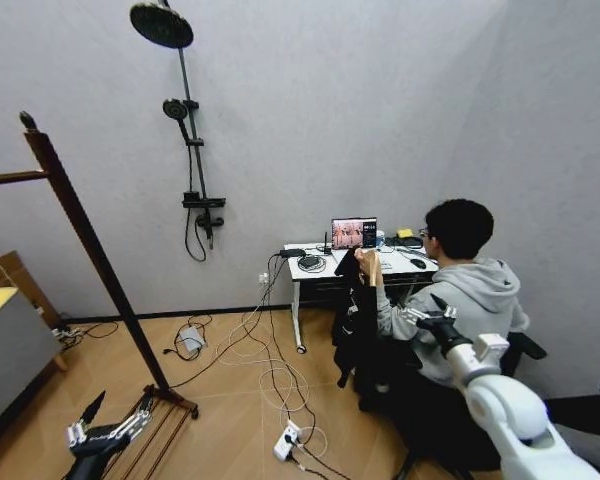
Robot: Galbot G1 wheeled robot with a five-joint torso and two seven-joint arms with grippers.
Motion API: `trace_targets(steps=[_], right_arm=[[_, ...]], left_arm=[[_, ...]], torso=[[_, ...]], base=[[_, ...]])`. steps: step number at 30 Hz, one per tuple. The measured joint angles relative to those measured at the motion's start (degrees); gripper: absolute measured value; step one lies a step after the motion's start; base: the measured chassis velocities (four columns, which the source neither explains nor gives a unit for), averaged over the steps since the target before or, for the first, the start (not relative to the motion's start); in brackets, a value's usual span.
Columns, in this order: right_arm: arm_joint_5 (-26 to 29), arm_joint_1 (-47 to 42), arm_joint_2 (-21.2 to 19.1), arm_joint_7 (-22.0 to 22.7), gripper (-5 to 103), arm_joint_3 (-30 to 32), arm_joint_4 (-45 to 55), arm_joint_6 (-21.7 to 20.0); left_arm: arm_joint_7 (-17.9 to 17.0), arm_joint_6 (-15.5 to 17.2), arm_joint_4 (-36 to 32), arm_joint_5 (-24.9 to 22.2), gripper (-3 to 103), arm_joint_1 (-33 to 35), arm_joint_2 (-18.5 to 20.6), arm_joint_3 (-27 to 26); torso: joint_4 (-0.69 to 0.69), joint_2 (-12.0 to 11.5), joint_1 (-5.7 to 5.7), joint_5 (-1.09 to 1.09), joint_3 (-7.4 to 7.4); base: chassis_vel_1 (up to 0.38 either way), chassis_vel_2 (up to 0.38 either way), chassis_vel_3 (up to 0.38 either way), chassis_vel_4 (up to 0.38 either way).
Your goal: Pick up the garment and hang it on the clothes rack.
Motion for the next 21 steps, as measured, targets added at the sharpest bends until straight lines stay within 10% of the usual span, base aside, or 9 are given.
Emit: trace_targets(steps=[5,21], right_arm=[[3.7,8.4,-3.8,-8.3,100,-4.4,-10.2,1.8],[4.7,29.9,-3.5,-11.5,100,-21.0,-26.0,2.0]], left_arm=[[0.0,0.0,0.0,0.0,100,0.0,0.0,0.0],[0.0,0.0,0.0,0.0,100,0.0,0.0,0.0]], torso=[[0.05,0.0,-0.01,0.0,0.0],[0.03,0.0,0.07,-0.02,0.02]], base=[[0.057,-0.045,-0.021,0.051],[0.0,0.0,0.0,0.0]])
